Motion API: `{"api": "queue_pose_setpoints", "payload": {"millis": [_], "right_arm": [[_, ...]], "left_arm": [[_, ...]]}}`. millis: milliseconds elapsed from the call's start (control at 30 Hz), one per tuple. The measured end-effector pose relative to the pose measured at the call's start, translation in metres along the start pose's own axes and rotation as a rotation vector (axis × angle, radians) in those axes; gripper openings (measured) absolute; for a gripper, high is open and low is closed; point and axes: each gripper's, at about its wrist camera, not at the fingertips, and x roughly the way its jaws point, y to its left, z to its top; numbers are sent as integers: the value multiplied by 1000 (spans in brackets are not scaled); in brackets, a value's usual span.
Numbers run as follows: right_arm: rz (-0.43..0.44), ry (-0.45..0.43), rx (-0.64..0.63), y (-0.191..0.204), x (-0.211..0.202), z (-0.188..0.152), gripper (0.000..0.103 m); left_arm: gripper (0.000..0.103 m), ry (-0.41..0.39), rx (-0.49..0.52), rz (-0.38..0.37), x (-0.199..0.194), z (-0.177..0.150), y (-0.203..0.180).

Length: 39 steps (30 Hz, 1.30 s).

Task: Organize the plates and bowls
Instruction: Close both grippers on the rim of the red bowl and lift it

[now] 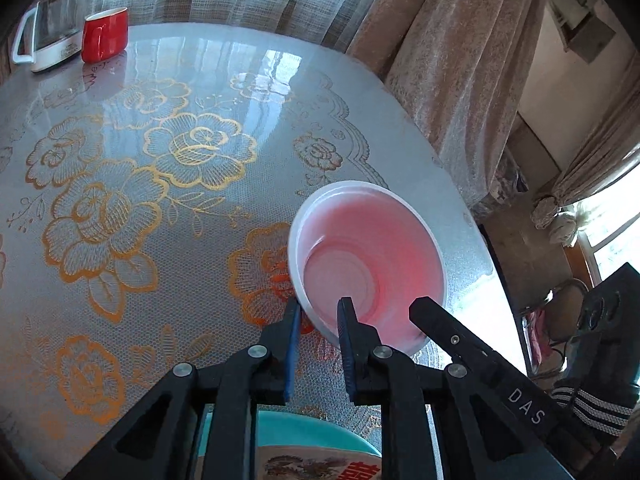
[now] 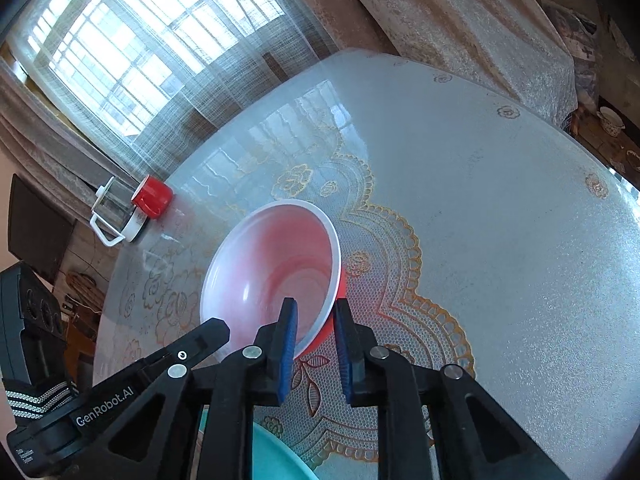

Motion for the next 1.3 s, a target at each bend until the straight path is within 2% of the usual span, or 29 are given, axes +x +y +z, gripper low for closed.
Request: {"api": "queue_pose_setpoints", "payload": {"millis": [233, 700, 1000, 1300], "right_arm": [[44, -35, -63, 12, -29, -11, 16], [121, -93, -173, 58, -80, -50, 17], [161, -78, -247, 87, -93, -82, 17], [194, -34, -331, 123, -90, -110, 17]], "left_arm": [[17, -72, 65, -22, -39, -14, -4], [18, -209, 139, 27, -121, -65, 6], [18, -251, 124, 35, -157, -97, 30], [18, -275, 48, 44, -188, -130, 68]]}}
